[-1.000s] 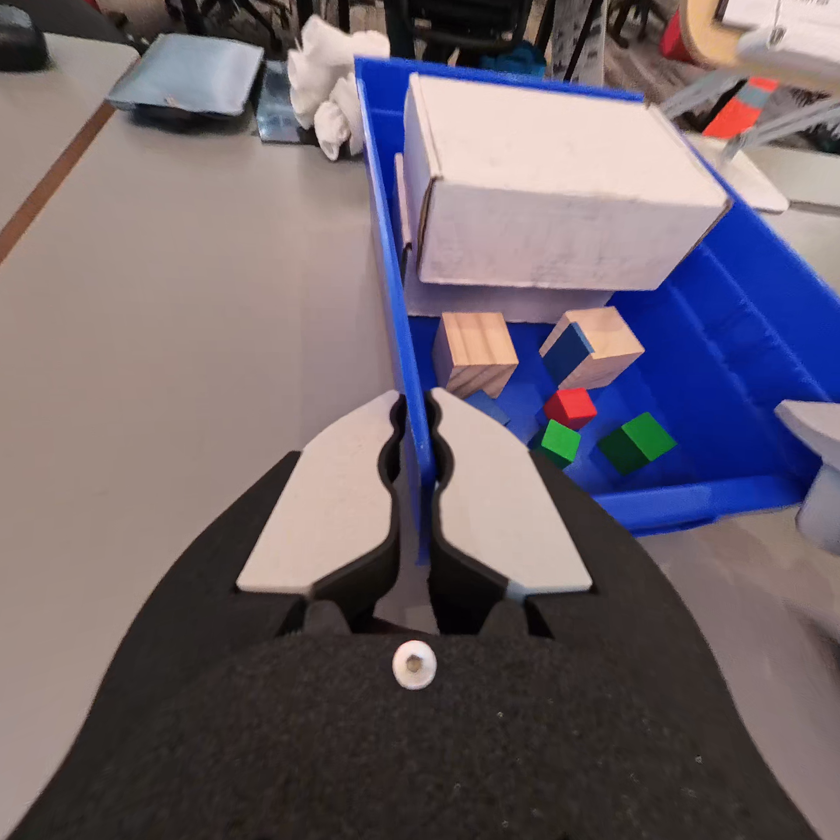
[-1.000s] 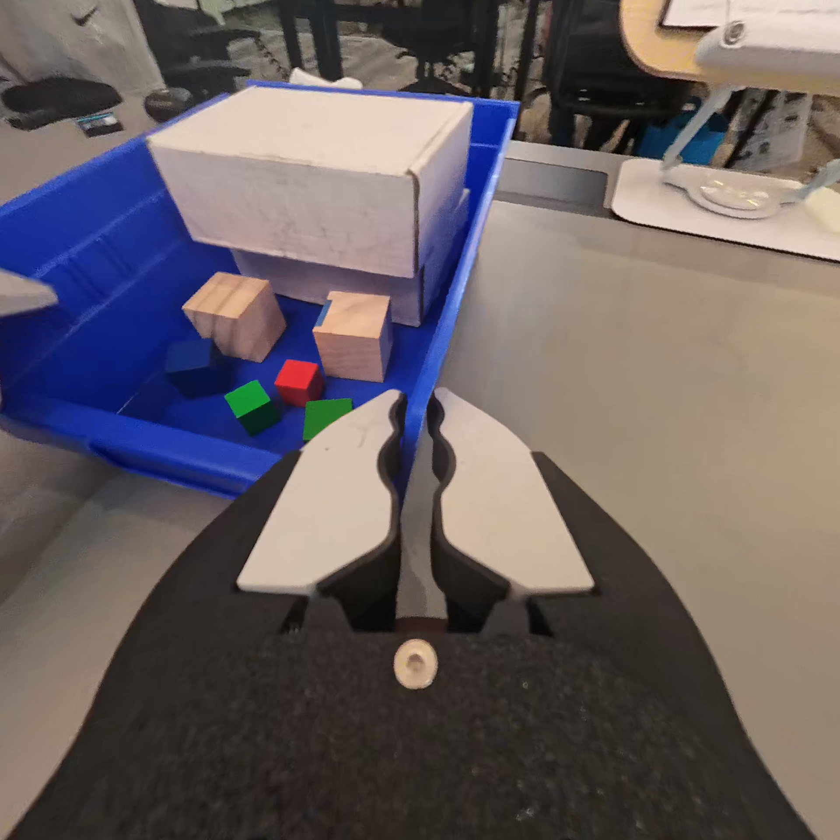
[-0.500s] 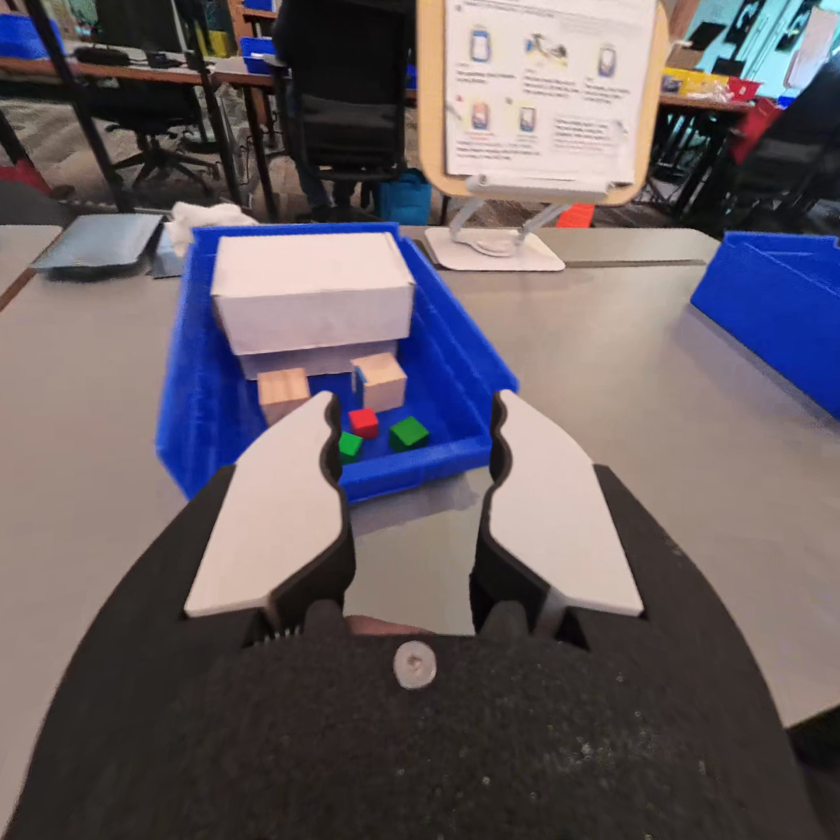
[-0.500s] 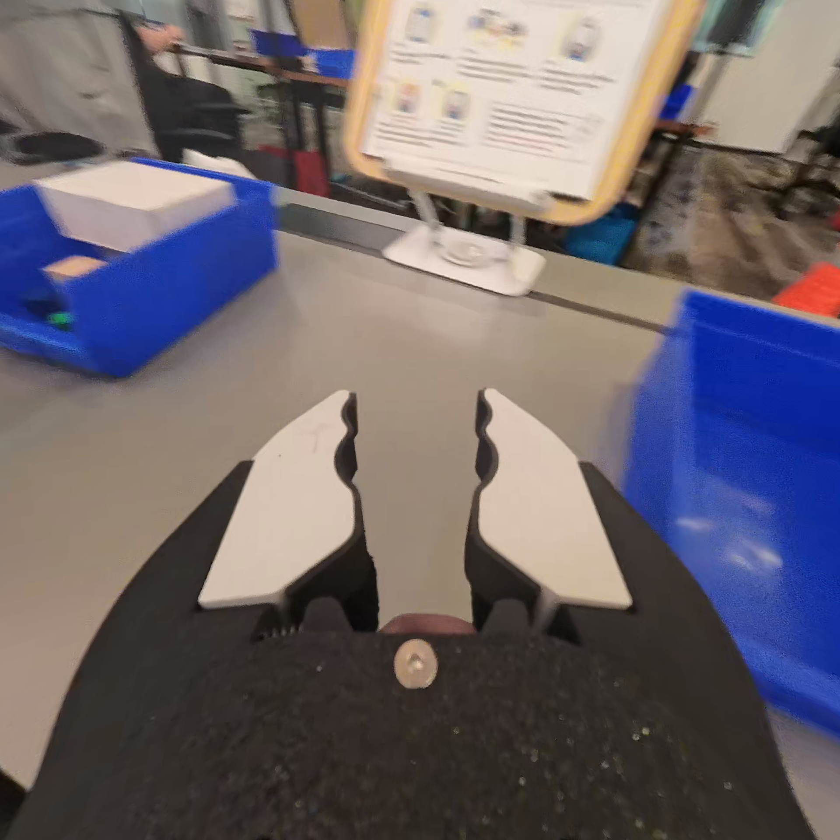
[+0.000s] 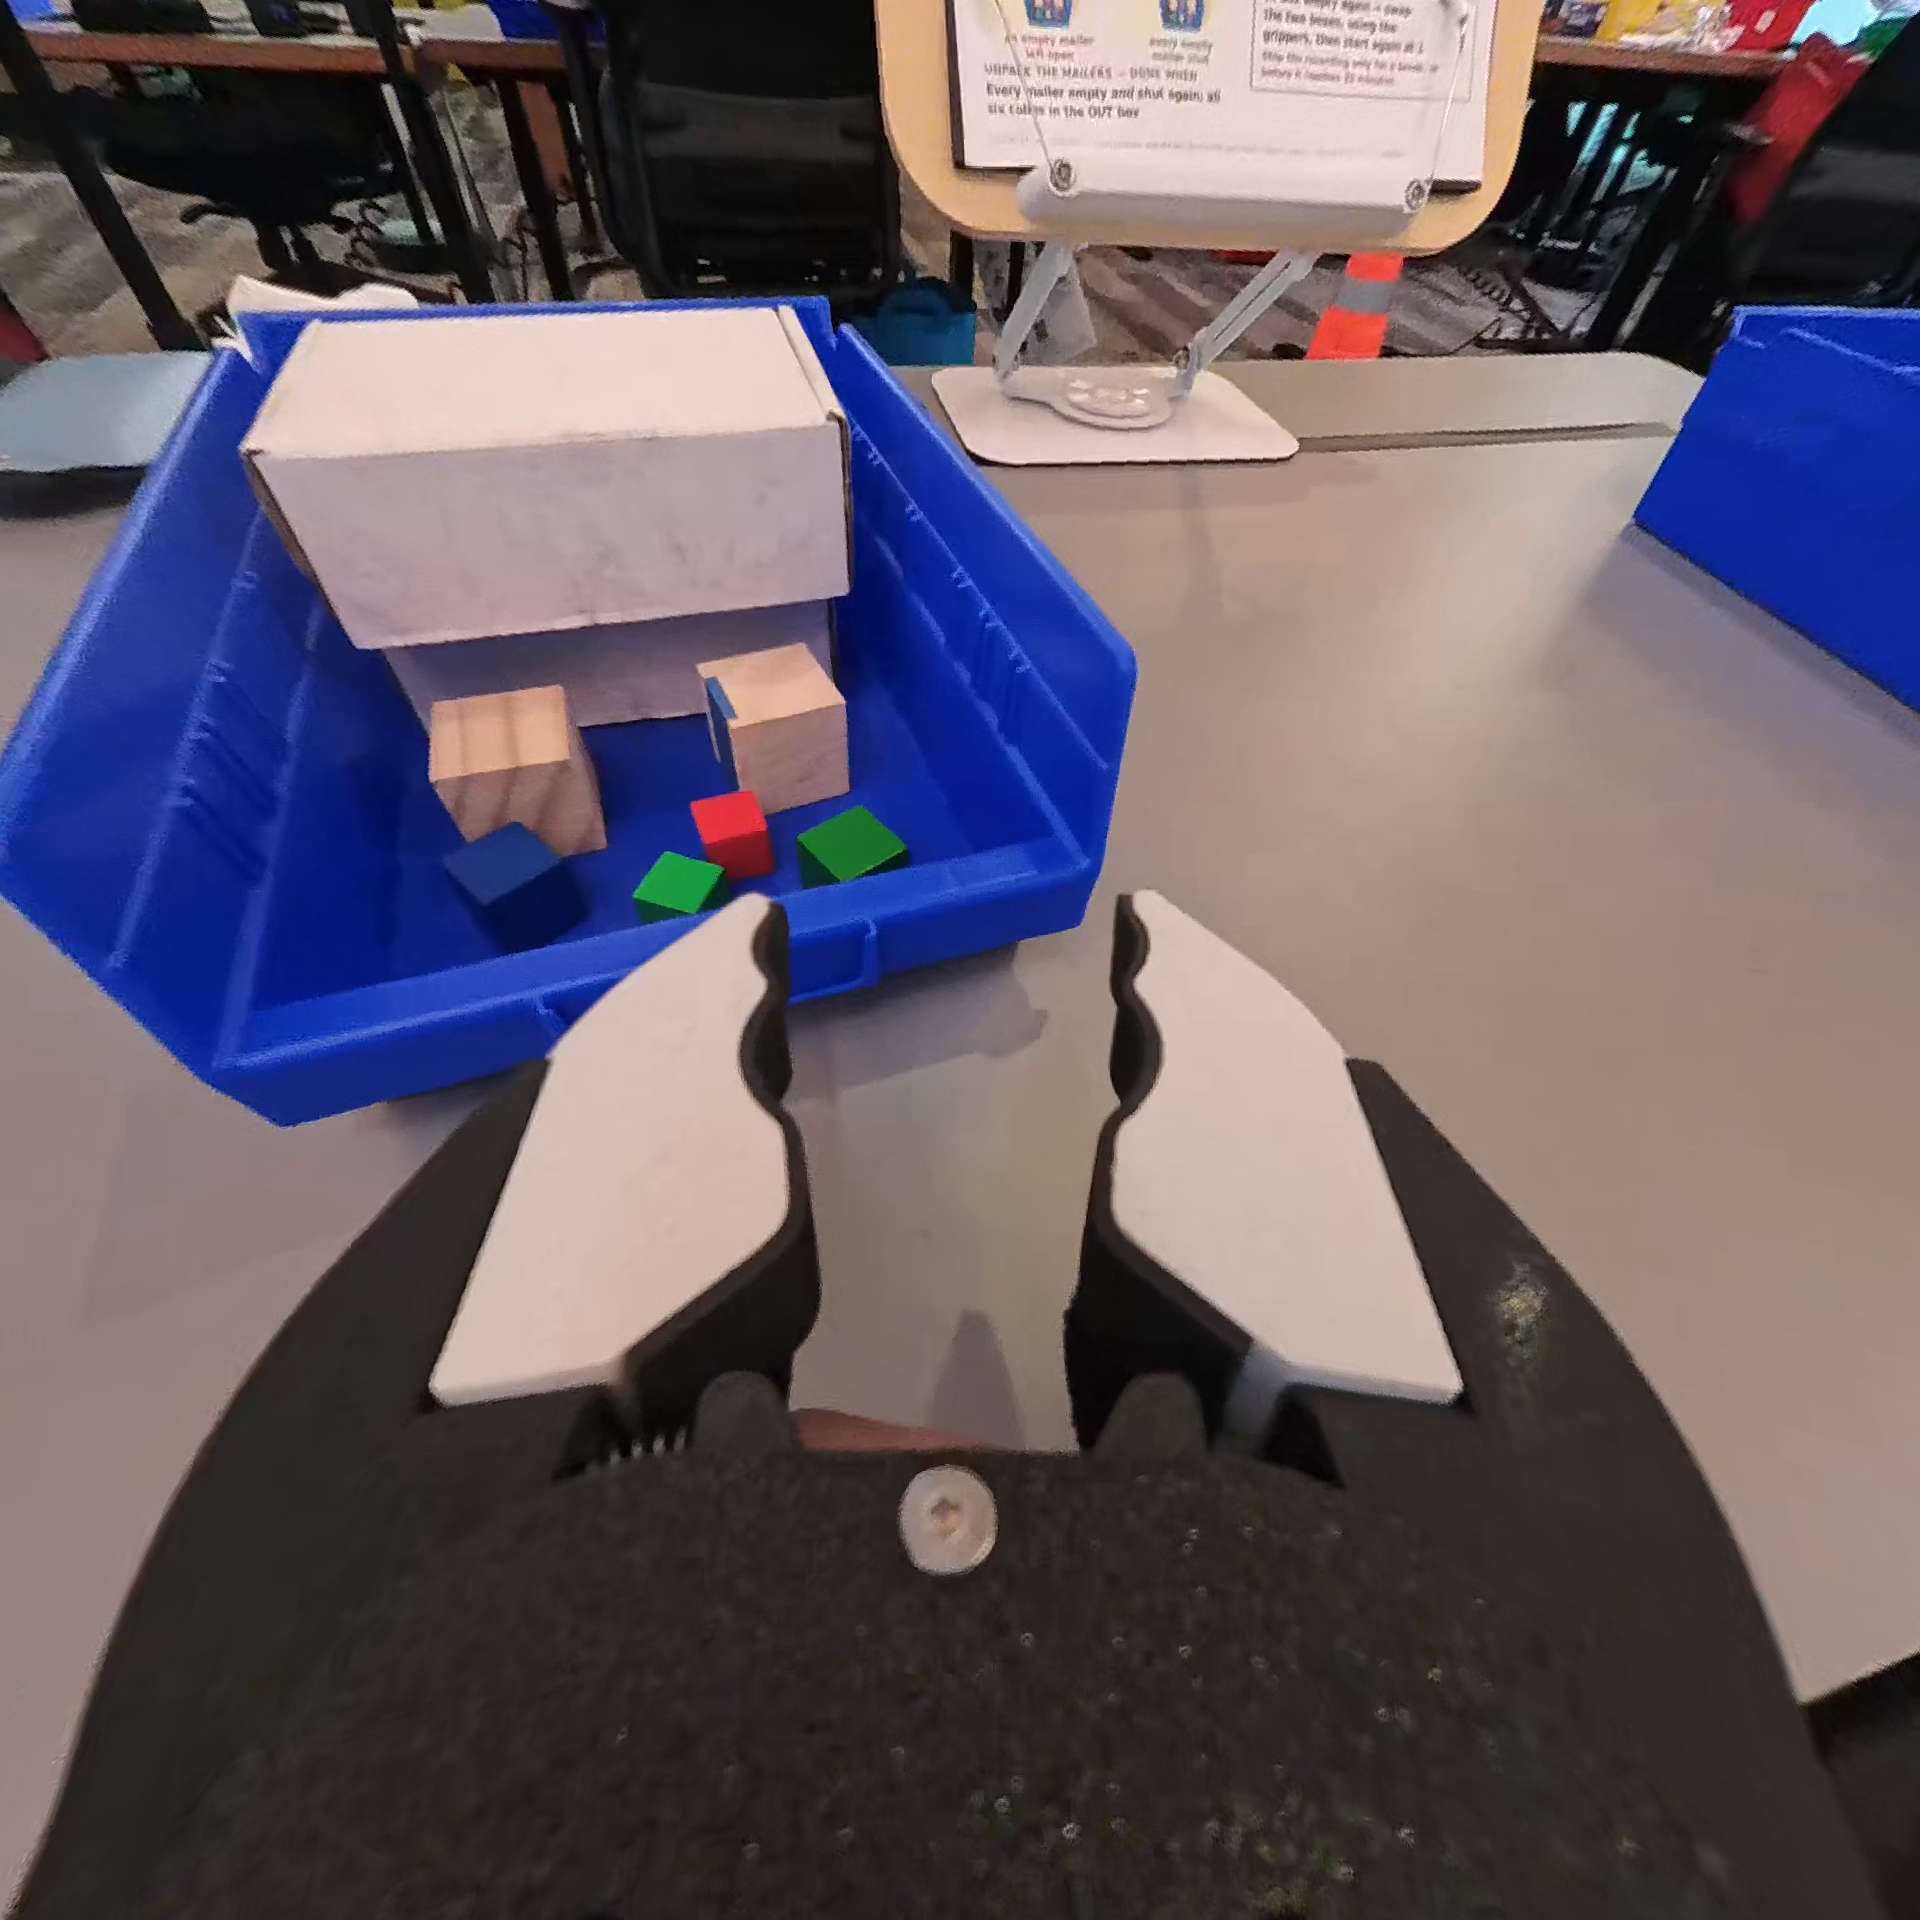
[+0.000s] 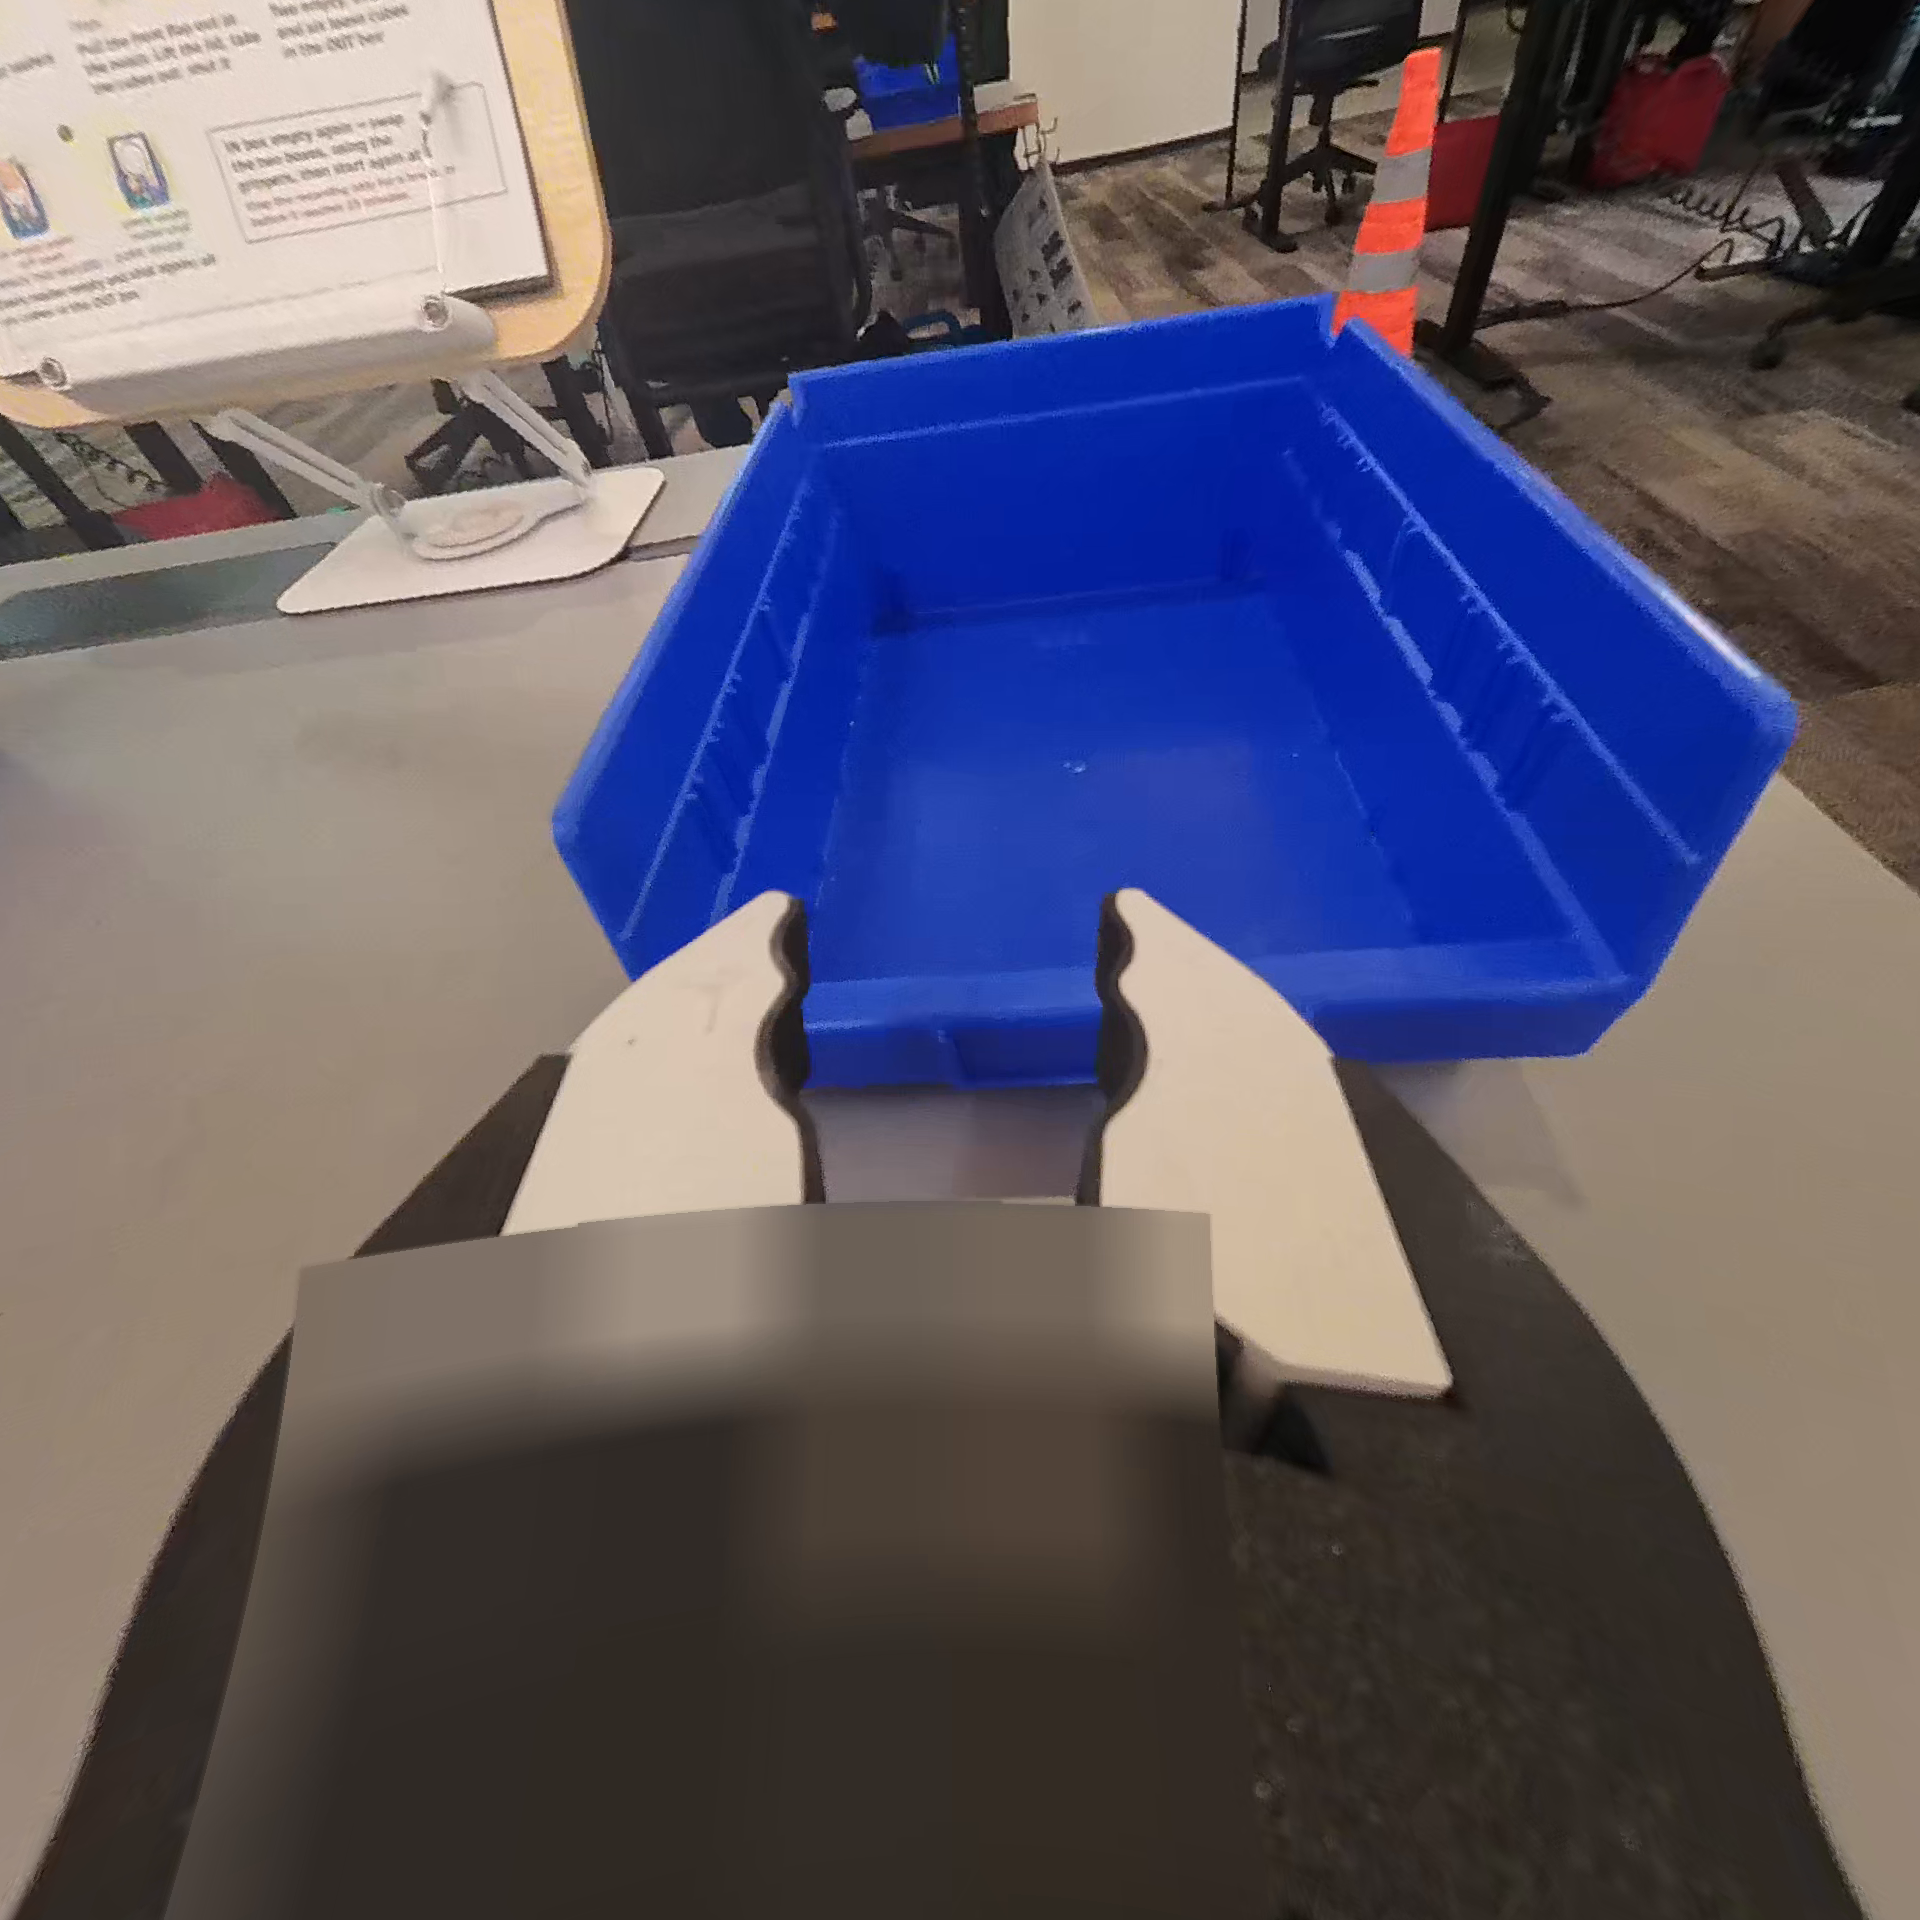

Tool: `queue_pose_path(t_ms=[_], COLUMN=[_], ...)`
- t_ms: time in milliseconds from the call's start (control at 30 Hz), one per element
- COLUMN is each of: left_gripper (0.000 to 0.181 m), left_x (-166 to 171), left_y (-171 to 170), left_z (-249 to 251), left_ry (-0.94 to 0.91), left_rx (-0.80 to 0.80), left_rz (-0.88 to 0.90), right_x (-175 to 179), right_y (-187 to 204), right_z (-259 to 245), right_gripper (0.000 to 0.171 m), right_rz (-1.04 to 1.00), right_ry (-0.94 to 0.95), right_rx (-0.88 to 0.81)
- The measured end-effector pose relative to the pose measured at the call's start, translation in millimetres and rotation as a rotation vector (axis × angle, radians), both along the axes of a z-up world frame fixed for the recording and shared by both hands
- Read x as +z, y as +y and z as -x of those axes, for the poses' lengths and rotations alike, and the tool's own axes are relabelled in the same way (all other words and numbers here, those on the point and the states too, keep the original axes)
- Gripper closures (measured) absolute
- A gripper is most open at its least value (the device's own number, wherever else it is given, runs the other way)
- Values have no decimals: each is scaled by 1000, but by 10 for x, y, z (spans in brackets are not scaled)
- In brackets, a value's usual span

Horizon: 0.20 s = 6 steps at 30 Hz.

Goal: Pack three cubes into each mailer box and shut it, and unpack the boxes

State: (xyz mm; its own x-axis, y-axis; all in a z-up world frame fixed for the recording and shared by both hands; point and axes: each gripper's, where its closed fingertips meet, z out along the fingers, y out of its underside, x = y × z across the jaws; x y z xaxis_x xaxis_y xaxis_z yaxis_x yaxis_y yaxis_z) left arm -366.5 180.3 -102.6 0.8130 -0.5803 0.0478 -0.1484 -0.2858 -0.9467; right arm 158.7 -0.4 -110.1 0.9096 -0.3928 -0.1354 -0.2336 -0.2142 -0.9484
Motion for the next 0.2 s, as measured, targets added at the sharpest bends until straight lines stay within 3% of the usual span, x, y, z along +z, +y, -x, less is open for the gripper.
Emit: queue_pose_path(t_ms=[200], left_gripper=[123], left_x=[-46], left_y=[-26], left_z=[-40], left_ry=[41], left_rx=[-11], left_rz=[-3], right_x=[-40], right_y=[-15], right_z=[119], right_gripper=[118], right_rz=[30], right_ry=[-15], right_rx=[22])
